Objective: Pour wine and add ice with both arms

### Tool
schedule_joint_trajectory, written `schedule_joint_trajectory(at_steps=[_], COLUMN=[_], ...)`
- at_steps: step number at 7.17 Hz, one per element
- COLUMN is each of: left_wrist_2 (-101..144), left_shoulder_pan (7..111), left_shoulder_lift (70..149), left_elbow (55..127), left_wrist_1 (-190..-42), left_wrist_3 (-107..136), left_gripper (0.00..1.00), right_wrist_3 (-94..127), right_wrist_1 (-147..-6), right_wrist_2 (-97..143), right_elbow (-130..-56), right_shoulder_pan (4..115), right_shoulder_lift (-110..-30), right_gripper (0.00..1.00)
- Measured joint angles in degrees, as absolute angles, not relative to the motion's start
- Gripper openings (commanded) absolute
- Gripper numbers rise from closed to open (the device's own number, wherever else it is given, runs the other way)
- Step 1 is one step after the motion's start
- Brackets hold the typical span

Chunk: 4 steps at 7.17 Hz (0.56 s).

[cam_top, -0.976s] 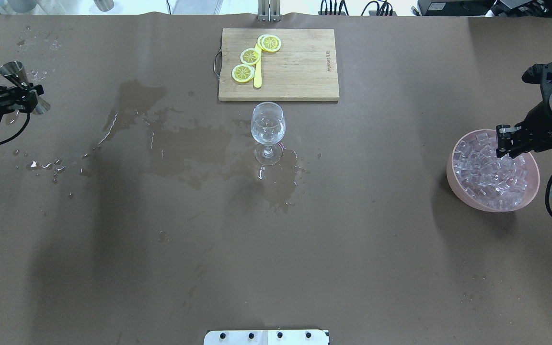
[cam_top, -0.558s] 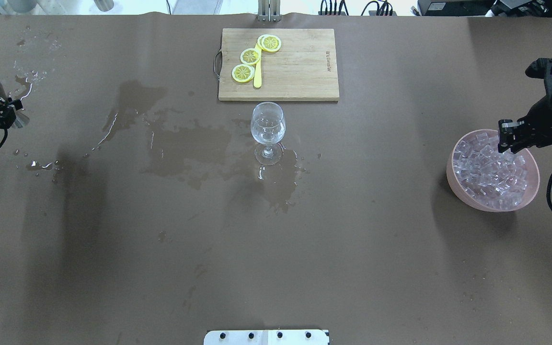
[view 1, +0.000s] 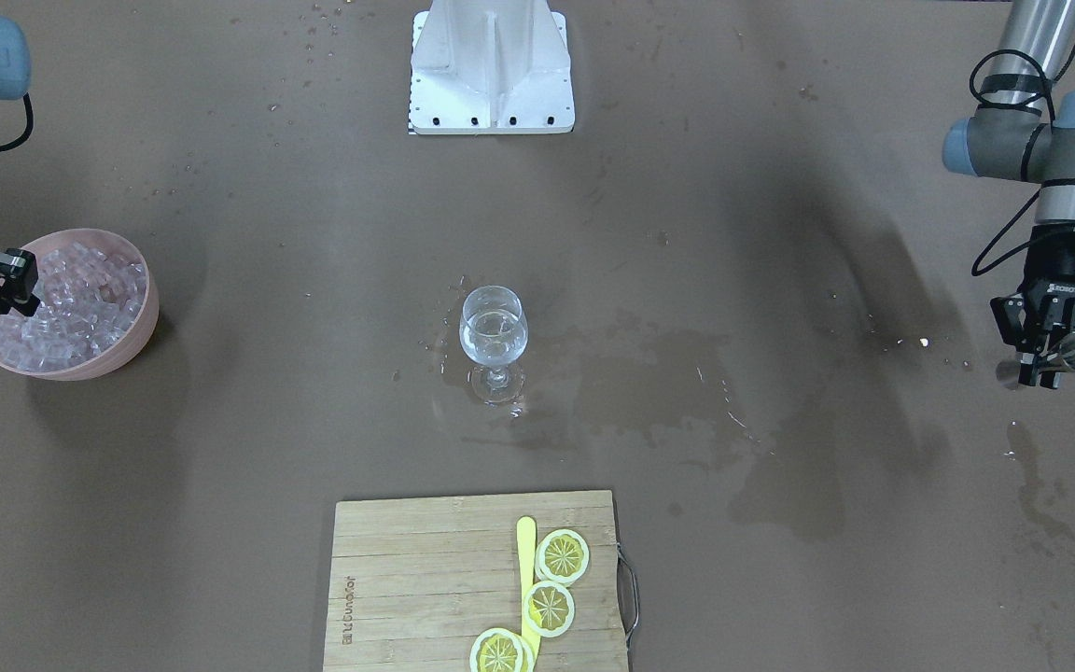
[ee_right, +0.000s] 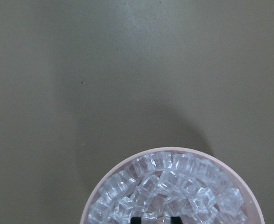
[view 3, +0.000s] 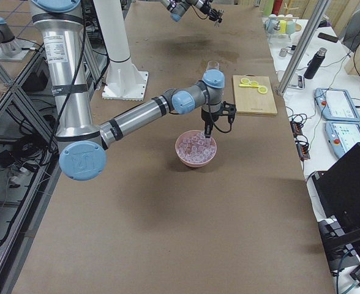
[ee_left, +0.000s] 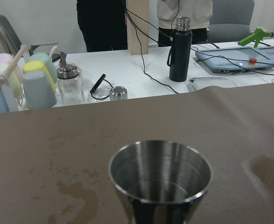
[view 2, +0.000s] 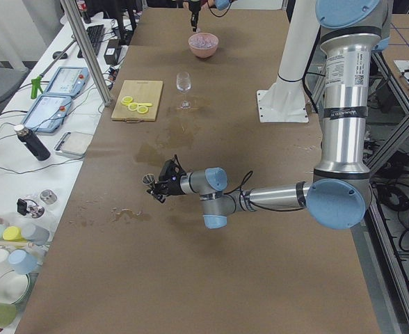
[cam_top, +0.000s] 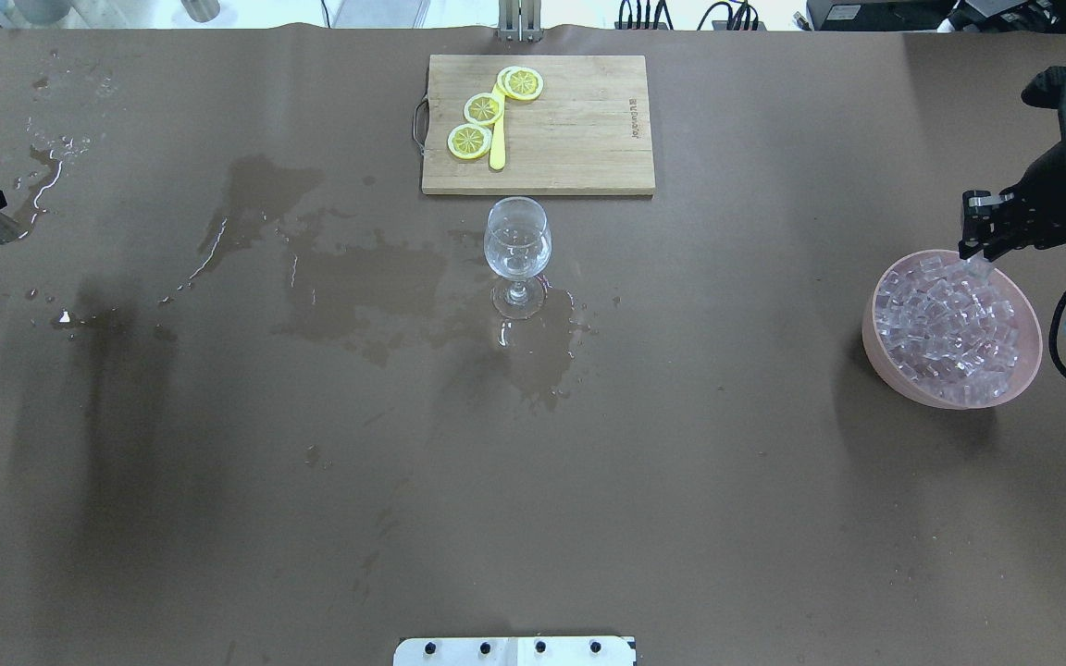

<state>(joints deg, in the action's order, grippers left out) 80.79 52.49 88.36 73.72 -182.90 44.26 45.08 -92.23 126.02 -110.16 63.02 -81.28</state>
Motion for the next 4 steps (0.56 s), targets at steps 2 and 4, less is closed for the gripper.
schedule_joint_trajectory(at_steps=[2, 4], left_wrist_2=[78.41, 77.29], left_shoulder_pan=[52.13, 51.60], left_shoulder_lift=[88.72, 89.07], left_elbow=[70.42, 68.92], left_wrist_1=[-186.05, -186.49], left_wrist_3=[43.83, 43.81], left_gripper=[0.00, 0.00], right_wrist_3=[46.40, 48.88], right_wrist_1=[-95.00, -96.24], right_wrist_2=[125.70, 125.67], right_elbow=[-109.86, -109.78], right_shoulder_pan=[63.28, 63.14], right_shoulder_lift=[-76.61, -72.66], right_gripper=[0.23, 0.23])
